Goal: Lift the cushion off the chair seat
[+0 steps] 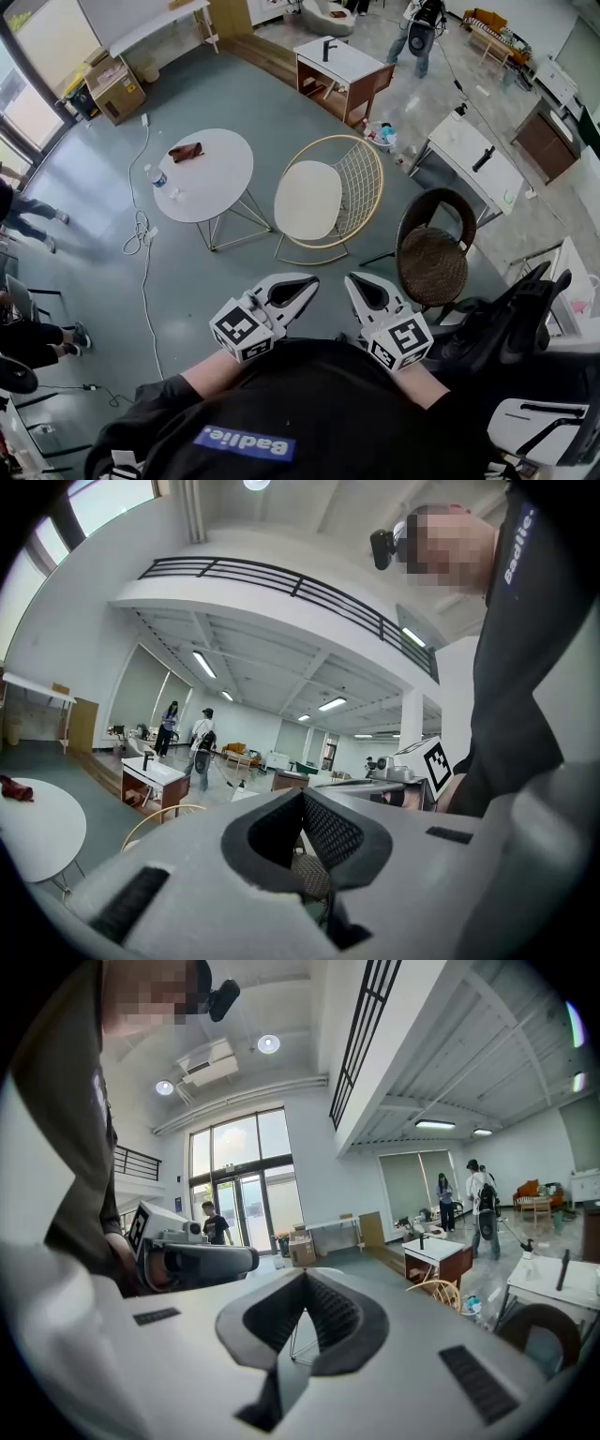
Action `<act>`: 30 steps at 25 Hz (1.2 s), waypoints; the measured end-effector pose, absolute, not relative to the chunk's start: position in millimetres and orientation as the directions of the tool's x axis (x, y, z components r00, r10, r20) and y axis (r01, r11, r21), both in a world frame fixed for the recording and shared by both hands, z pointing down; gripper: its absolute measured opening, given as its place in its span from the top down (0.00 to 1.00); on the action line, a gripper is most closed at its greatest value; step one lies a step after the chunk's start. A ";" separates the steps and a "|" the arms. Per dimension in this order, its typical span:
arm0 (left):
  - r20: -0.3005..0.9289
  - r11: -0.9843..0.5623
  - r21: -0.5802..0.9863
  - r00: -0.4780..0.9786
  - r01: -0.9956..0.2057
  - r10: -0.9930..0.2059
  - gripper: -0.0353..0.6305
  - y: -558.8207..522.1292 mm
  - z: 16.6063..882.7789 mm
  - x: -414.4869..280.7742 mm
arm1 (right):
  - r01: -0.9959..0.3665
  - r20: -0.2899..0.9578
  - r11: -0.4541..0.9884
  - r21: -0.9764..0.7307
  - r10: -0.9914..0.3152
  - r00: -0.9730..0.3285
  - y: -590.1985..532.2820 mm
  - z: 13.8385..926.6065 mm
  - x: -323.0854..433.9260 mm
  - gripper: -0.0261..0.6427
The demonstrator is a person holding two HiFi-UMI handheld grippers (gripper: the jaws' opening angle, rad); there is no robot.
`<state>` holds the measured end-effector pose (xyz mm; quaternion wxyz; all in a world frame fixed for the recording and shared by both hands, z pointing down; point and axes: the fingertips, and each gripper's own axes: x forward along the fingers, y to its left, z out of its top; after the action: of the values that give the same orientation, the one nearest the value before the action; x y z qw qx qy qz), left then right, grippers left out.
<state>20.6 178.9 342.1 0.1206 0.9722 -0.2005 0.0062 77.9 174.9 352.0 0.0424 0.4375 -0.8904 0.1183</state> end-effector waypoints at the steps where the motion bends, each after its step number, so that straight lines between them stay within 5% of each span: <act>1: 0.062 -0.888 0.230 0.917 -0.397 -0.394 0.92 178.1 342.8 25.3 | -0.789 0.177 0.588 -0.176 -0.770 -0.613 173.7 352.8 84.6 0.92; 16: 0.086 -0.793 0.250 0.829 -0.555 -0.553 0.92 141.5 357.4 30.2 | -0.765 0.189 0.609 -0.210 -0.743 -0.642 139.4 372.3 126.1 0.92; 30: 0.052 -0.828 0.275 0.867 -0.489 -0.495 0.92 7.2 361.6 -24.4 | -0.810 0.235 0.560 -0.171 -0.776 -0.586 22.6 369.5 70.2 0.92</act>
<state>-24.4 7.2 361.6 0.1409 0.9559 -0.2575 -0.0107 70.2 22.6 369.5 0.0663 0.4502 -0.8808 0.1307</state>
